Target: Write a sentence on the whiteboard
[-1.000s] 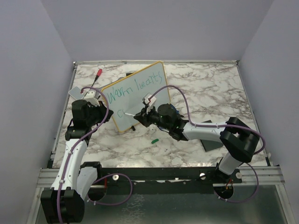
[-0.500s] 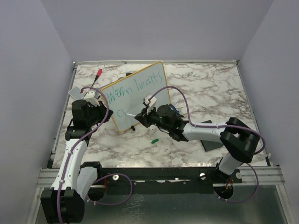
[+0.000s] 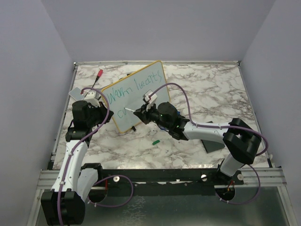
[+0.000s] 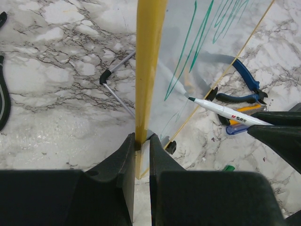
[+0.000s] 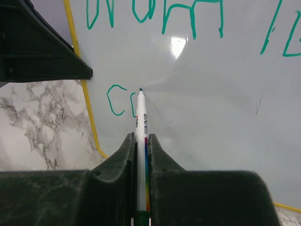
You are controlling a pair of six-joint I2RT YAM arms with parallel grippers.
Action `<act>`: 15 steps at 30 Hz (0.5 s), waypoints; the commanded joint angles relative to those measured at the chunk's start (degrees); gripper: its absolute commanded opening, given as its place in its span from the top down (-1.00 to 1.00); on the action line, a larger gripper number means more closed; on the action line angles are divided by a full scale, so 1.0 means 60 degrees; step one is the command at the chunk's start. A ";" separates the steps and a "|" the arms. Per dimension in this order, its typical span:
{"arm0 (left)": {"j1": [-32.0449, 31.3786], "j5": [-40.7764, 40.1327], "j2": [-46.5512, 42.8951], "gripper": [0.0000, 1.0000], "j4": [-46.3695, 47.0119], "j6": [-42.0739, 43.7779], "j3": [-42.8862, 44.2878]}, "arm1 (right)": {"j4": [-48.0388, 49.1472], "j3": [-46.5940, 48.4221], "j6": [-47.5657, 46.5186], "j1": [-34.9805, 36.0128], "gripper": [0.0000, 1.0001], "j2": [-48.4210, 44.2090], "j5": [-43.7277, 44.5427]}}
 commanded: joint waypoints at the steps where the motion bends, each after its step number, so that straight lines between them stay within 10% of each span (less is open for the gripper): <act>1: 0.0021 -0.0269 -0.0036 1.00 -0.0033 -0.0018 0.0086 | 0.0029 0.0297 -0.0228 -0.0059 0.98 0.0128 0.0051; 15: 0.0019 -0.0269 0.0008 1.00 -0.0040 -0.0011 0.0095 | 0.0066 0.0130 -0.0093 0.0057 0.98 0.0373 -0.0601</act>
